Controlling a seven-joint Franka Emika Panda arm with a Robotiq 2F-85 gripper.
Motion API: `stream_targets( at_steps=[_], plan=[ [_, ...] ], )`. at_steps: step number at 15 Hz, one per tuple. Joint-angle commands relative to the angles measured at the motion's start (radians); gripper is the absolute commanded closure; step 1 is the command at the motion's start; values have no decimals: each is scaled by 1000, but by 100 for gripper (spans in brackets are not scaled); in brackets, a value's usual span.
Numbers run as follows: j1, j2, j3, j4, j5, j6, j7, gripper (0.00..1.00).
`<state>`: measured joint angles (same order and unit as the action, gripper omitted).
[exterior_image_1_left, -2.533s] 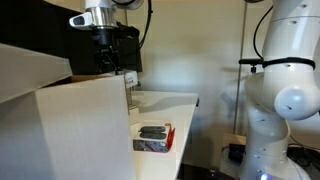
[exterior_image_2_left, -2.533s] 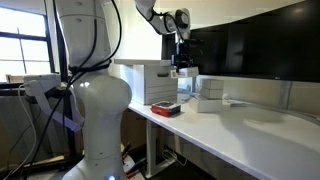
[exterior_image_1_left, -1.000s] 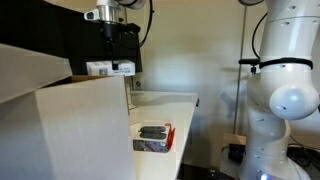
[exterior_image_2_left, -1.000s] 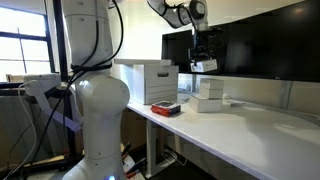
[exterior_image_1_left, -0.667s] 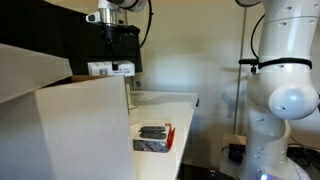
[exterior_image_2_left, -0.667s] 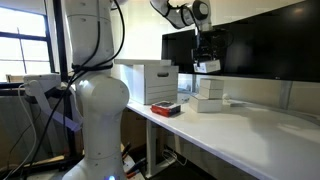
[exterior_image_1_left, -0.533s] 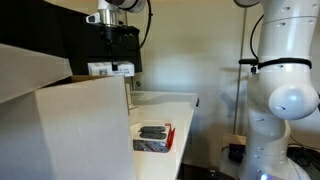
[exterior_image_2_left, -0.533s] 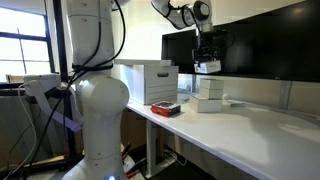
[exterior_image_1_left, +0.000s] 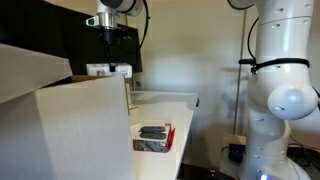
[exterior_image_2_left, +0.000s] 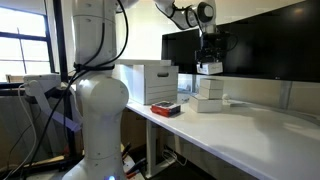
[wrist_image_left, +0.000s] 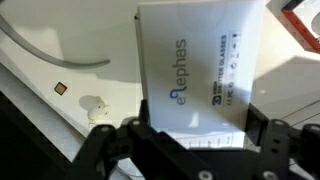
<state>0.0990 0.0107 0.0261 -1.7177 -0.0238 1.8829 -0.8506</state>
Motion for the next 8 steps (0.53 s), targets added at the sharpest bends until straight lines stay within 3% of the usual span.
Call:
stream_targets(
  at_steps=[1,8],
  plan=[
    [-21,33,10,43,18,-10,-16,39],
    [-29,82,14,81,19,-23,-22,39]
  ],
)
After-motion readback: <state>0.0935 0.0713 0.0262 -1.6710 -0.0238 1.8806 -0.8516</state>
